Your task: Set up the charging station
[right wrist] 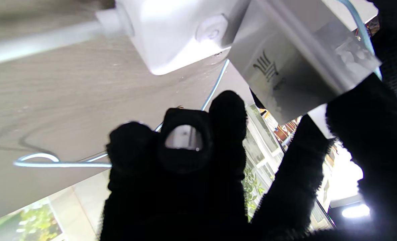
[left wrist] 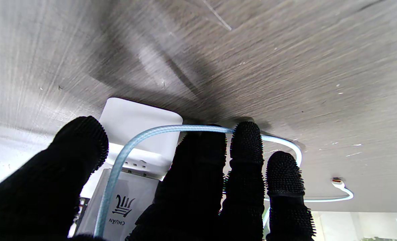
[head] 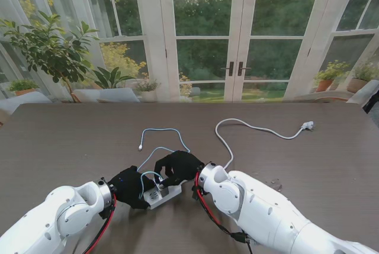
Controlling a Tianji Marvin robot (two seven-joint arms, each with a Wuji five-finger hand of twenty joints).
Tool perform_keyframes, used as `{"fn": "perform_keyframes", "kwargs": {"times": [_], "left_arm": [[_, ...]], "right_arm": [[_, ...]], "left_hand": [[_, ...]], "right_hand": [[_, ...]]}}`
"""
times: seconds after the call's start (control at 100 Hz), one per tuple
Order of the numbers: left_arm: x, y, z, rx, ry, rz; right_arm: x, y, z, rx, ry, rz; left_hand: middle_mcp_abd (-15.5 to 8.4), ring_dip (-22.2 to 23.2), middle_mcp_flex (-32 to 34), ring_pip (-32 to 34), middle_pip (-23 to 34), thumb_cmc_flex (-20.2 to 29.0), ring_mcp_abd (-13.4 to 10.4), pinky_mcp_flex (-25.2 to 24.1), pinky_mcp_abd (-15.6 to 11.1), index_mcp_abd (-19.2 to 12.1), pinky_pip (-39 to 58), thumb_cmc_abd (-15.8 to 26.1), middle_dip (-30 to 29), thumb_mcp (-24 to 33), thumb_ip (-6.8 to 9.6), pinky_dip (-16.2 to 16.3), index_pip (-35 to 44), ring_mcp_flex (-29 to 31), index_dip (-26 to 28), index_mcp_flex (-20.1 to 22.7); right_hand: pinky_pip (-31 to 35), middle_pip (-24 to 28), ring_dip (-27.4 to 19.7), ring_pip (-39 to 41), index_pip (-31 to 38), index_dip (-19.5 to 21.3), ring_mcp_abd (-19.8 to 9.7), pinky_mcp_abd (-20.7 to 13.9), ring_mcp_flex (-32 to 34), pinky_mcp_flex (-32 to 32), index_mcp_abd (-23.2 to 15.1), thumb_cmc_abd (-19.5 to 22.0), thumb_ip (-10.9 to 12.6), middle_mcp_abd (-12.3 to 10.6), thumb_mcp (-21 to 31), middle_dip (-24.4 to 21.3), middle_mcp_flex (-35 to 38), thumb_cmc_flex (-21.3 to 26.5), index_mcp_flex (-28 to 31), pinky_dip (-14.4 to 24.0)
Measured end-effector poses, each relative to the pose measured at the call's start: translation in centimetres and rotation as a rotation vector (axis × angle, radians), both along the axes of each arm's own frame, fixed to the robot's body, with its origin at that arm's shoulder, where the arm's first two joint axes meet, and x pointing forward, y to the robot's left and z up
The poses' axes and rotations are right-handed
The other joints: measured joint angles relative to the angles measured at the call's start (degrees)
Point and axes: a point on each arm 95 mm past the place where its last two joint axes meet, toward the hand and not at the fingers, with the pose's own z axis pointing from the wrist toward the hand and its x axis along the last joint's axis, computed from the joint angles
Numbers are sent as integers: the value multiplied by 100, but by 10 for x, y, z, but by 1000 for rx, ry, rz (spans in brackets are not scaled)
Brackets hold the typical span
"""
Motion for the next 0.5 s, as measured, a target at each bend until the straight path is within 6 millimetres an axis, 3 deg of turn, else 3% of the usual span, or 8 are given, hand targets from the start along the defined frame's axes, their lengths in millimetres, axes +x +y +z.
{"fn": "perform_keyframes", "kwargs": {"times": [0.34, 0.5], "left_arm": [[0, 0, 0, 0, -1, -1], [1, 0, 0, 0, -1, -2]], "right_arm": [[1, -2, 0, -11, -27, 11], [4, -2, -3, -10, -38, 22]], "left_hand": [[0, 2, 0, 0, 0, 0, 0, 3, 0, 0, 0, -1, 0, 0, 0, 0, 29, 0, 19, 0], [0, 2, 0, 0, 0, 0, 0, 4, 0, 0, 0, -4, 0, -2, 0, 0, 44, 0, 22, 0]], "right_hand": [[-1, 10, 0, -57, -7, -5, -96, -69, 0, -8, -178, 25, -55, 2, -52, -136, -7, -71, -38, -6], [-2, 12, 0, -54, -29, -7, -152, -150, 0, 46, -451, 50, -117, -6, -53, -160, -5, -304, -39, -57]]}}
